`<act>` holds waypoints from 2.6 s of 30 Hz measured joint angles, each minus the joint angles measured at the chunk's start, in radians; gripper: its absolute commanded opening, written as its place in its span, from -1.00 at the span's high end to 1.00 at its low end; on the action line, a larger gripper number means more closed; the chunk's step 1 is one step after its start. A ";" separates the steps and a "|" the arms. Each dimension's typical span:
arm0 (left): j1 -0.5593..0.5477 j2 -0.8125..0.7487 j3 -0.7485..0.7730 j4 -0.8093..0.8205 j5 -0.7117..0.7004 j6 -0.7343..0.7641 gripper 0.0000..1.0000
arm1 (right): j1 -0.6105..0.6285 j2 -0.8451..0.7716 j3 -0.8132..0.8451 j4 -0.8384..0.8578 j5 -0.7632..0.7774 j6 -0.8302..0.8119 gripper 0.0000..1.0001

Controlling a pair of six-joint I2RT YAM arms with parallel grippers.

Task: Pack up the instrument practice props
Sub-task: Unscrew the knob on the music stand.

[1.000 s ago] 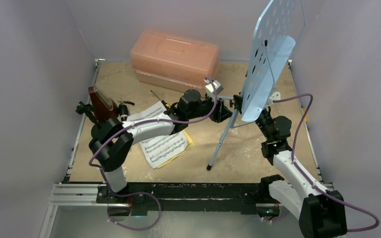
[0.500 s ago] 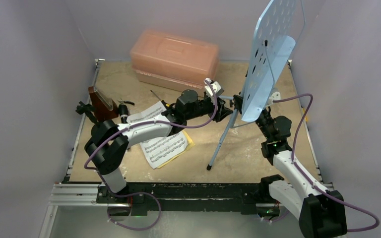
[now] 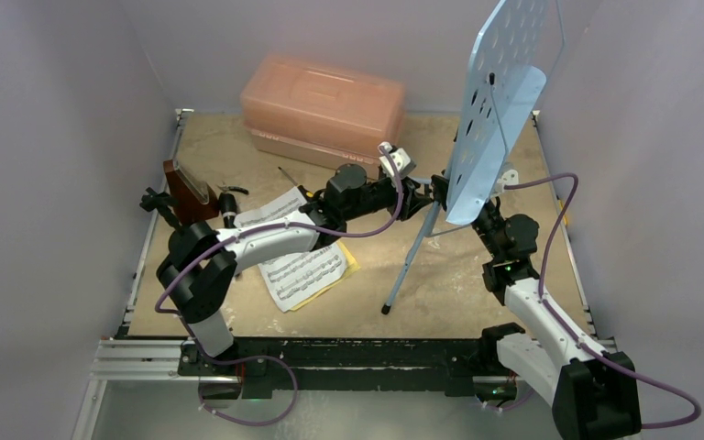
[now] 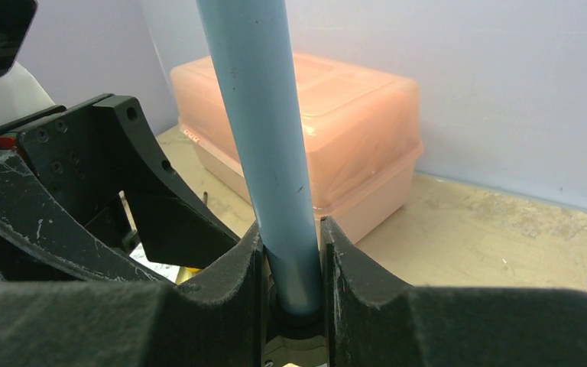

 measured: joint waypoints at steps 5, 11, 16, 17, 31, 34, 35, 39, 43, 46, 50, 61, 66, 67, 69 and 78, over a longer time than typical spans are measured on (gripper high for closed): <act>0.001 0.000 0.009 -0.008 0.015 -0.015 0.29 | 0.000 0.000 0.000 0.001 0.001 0.000 0.89; 0.016 0.005 0.027 -0.018 0.060 -0.065 0.44 | 0.000 0.002 0.000 0.003 0.003 0.001 0.89; 0.035 0.019 0.039 -0.016 0.106 -0.135 0.55 | -0.002 0.009 0.000 0.014 0.006 0.004 0.89; 0.039 0.023 0.043 -0.016 0.120 -0.152 0.59 | -0.002 0.010 0.000 0.016 0.007 0.004 0.89; 0.084 0.067 0.087 -0.022 0.233 -0.388 0.33 | -0.002 0.013 0.000 0.023 0.019 0.010 0.89; 0.085 0.064 0.077 0.008 0.197 -0.423 0.17 | -0.002 0.011 0.000 0.020 0.015 0.011 0.89; 0.089 0.058 0.071 0.026 0.174 -0.435 0.14 | -0.002 0.010 0.000 0.018 0.013 0.011 0.89; 0.107 0.021 0.038 0.087 0.109 -0.482 0.11 | -0.002 0.006 0.000 0.011 0.006 0.011 0.89; 0.115 0.006 0.036 0.118 0.079 -0.497 0.00 | -0.002 0.005 0.000 0.010 0.004 0.011 0.89; 0.112 0.003 0.035 0.121 0.084 -0.446 -0.12 | -0.002 0.005 0.000 0.010 0.004 0.011 0.89; 0.103 -0.023 -0.010 0.121 0.095 -0.276 -0.28 | -0.002 0.005 0.000 0.009 0.004 0.011 0.89; 0.087 -0.064 -0.112 0.158 0.223 0.356 -0.18 | -0.002 0.005 0.000 0.009 0.003 0.011 0.89; 0.074 -0.061 -0.111 0.162 0.288 0.556 -0.10 | -0.002 0.005 0.000 0.009 0.003 0.011 0.89; 0.069 -0.058 -0.111 0.161 0.299 0.588 -0.09 | -0.002 0.005 0.000 0.009 0.003 0.011 0.89; 0.063 -0.048 -0.105 0.157 0.311 0.634 -0.06 | -0.002 0.005 0.000 0.009 0.003 0.011 0.89; 0.042 0.016 -0.039 0.110 0.330 0.771 0.12 | -0.002 0.005 0.000 0.009 0.003 0.011 0.89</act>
